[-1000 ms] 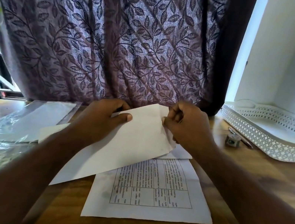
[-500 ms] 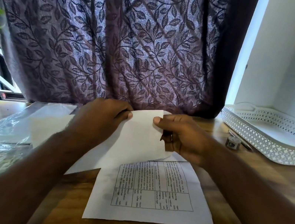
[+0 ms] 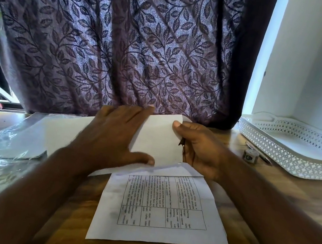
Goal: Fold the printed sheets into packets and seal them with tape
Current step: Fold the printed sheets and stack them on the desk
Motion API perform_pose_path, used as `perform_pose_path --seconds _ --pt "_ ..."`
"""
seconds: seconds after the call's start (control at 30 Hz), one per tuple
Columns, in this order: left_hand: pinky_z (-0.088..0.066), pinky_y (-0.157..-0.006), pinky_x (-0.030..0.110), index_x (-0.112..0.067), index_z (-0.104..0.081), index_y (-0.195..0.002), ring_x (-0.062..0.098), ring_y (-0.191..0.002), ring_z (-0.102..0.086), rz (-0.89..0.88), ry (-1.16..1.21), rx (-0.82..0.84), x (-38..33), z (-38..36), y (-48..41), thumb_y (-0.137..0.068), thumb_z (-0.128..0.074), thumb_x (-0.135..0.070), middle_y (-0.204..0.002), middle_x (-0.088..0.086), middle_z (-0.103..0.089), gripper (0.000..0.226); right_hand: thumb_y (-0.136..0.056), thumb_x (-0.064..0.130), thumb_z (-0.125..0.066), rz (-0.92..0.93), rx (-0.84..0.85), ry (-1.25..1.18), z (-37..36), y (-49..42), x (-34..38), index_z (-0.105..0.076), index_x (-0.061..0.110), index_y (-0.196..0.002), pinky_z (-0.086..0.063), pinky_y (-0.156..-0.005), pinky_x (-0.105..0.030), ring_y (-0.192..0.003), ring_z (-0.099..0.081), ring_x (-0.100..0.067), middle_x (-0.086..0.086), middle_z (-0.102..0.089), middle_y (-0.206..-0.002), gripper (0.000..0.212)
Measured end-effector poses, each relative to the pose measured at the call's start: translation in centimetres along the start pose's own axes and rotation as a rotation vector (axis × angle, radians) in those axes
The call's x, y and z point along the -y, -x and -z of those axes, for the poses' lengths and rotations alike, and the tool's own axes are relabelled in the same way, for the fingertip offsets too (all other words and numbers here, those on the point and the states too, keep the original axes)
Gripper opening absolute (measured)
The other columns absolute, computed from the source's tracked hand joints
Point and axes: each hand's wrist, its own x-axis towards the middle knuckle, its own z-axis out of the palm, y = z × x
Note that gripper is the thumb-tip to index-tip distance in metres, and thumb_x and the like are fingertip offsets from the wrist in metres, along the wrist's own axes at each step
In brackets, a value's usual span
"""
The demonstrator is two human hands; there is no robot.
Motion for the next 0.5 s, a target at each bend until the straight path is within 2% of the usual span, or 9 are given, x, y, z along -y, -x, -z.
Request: perform_pose_path --seconds 0.07,0.13,0.2,0.33,0.4,0.5 --pt "-0.022 -0.118 0.056 -0.014 -0.016 -0.159 0.028 -0.14 -0.037 -0.038 -0.05 -0.001 -0.7 -0.1 -0.1 -0.062 -0.03 -0.102 -0.154 0.007 -0.037 0.131 -0.106 0.021 -0.045 0.019 -0.038 0.017 0.0 0.0 0.1 -0.071 0.011 -0.109 -0.062 -0.078 -0.046 -0.088 -0.075 -0.023 -0.011 -0.077 -0.102 0.028" --pt "-0.019 -0.119 0.059 -0.013 -0.017 -0.159 0.033 -0.141 -0.035 -0.047 -0.078 -0.024 -1.5 -0.4 -0.3 -0.06 -0.036 -0.101 -0.154 0.012 -0.036 0.133 -0.107 0.023 -0.045 0.04 -0.067 0.025 0.1 -0.1 0.3 -0.07 0.014 -0.111 -0.061 -0.078 -0.047 -0.09 -0.074 -0.023 -0.01 -0.077 -0.104 0.028" --pt "-0.02 -0.118 0.061 -0.015 -0.02 -0.158 0.036 -0.14 -0.036 -0.036 -0.095 -0.051 -2.0 -0.6 -0.4 -0.06 -0.047 -0.095 -0.152 0.014 -0.038 0.129 -0.106 0.023 -0.045 0.059 -0.073 0.017 0.1 -0.1 0.5 -0.07 0.011 -0.115 -0.059 -0.083 -0.048 -0.095 -0.073 -0.025 -0.014 -0.075 -0.111 0.028" --pt "-0.029 -0.112 0.058 -0.018 -0.019 -0.158 0.036 -0.132 -0.043 -0.029 -0.128 -0.075 -2.0 -0.9 -0.4 -0.06 -0.066 -0.076 -0.148 0.014 -0.041 0.123 -0.105 0.027 -0.048 0.06 -0.093 0.035 0.0 -0.2 0.7 -0.064 0.002 -0.127 -0.047 -0.101 -0.061 -0.116 -0.064 -0.042 -0.023 -0.068 -0.125 0.037" --pt "-0.037 -0.105 0.055 -0.018 -0.021 -0.157 0.036 -0.124 -0.048 -0.044 -0.141 -0.081 -1.7 -0.9 -0.5 -0.062 -0.072 -0.069 -0.144 0.013 -0.045 0.119 -0.104 0.032 -0.048 0.072 -0.073 0.048 0.0 -0.2 0.7 -0.065 0.001 -0.123 -0.052 -0.095 -0.057 -0.104 -0.069 -0.038 -0.021 -0.071 -0.116 0.04" --pt "-0.041 -0.101 0.053 -0.02 -0.023 -0.156 0.035 -0.121 -0.051 -0.049 -0.164 -0.067 -1.0 -0.9 -0.6 -0.06 -0.079 -0.067 -0.141 0.012 -0.048 0.12 -0.103 0.037 -0.048 0.075 -0.035 0.075 0.4 -0.1 1.0 -0.069 0.002 -0.115 -0.061 -0.078 -0.044 -0.083 -0.073 -0.028 -0.018 -0.074 -0.101 0.042"
